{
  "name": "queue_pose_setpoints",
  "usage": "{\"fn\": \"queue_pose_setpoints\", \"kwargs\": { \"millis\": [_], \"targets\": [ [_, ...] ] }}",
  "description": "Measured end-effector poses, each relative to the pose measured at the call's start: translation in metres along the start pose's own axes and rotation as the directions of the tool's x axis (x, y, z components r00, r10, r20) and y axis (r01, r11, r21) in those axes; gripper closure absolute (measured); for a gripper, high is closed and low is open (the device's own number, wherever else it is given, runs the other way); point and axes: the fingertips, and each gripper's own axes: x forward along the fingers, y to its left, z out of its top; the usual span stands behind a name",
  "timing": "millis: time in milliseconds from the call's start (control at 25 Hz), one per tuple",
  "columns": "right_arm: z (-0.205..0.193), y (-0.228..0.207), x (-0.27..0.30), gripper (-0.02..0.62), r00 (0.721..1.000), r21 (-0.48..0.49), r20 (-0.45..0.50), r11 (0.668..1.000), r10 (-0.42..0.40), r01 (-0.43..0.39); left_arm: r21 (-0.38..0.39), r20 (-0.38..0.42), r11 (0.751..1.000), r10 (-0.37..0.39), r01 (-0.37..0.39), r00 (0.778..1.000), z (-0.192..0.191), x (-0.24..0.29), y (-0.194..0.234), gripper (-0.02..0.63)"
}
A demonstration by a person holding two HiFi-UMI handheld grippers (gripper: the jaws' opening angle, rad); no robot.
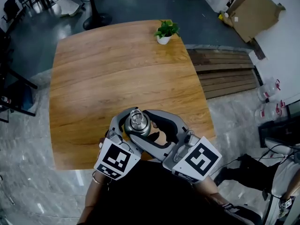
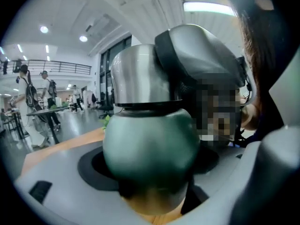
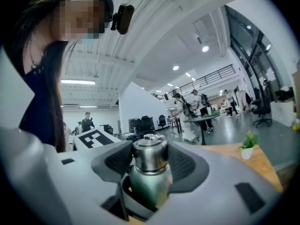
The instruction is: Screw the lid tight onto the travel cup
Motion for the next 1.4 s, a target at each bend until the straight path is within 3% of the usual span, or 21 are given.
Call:
{"fn": "queue_pose_setpoints", "kwargs": {
  "millis": [80,160,320,480,560,680,800,920,1120,1320,1400],
  "targets": [
    [0.001,-0.002,0.003,0.348,0.999,0.005,0.011,0.999,-0.039,0.039,0.003,-0.028,0.996,0.088,-0.088,0.996,-0.002,-0.001,0.01,0.192],
    [0.005,-0.001,0.005,0.347,0.999,0.007,0.027,0.999,-0.037,0.037,0.005,-0.036,0.992,0.125,-0.125,0.992,-0.001,-0.002,0.014,0.192],
    [-0.002,0.006,0.003,0.345,0.999,0.03,-0.006,0.998,0.051,-0.05,0.019,0.004,1.0,-0.018,0.018,1.0,0.003,-0.006,-0.001,0.192],
    [-0.001,0.015,0.002,0.344,0.992,0.031,-0.019,0.992,0.125,-0.124,0.054,0.0,0.98,-0.19,0.19,0.982,0.002,-0.012,-0.02,0.192],
    [0.0,0.016,0.004,0.344,0.993,0.013,-0.014,0.993,0.117,-0.117,0.05,-0.015,0.977,-0.208,0.208,0.978,0.0,-0.014,-0.021,0.192],
    [0.005,0.01,0.007,0.344,0.999,-0.008,0.019,0.999,0.038,-0.037,0.019,-0.038,0.993,-0.118,0.118,0.992,0.0,-0.01,-0.012,0.192],
    [0.003,-0.002,0.008,0.343,0.998,0.003,0.019,0.998,-0.064,0.064,0.002,-0.072,1.0,0.025,-0.025,0.997,0.0,-0.004,0.002,0.192],
    [0.002,-0.006,0.009,0.344,0.997,0.021,0.017,0.997,-0.069,0.069,0.01,-0.087,0.996,0.088,-0.088,0.992,-0.001,-0.001,0.008,0.192],
    [-0.001,0.005,0.003,0.342,0.998,0.064,-0.003,0.996,0.066,-0.066,0.004,-0.031,0.997,-0.075,0.075,0.997,0.001,-0.006,-0.01,0.192],
    [-0.005,0.015,-0.003,0.342,0.985,0.054,-0.038,0.985,0.166,-0.163,0.058,-0.015,0.952,-0.301,0.301,0.954,-0.002,-0.013,-0.036,0.192],
    [-0.006,0.014,-0.003,0.342,0.986,0.052,-0.042,0.986,0.159,-0.157,0.054,-0.026,0.949,-0.308,0.309,0.951,-0.003,-0.013,-0.037,0.192]
  ]
}}
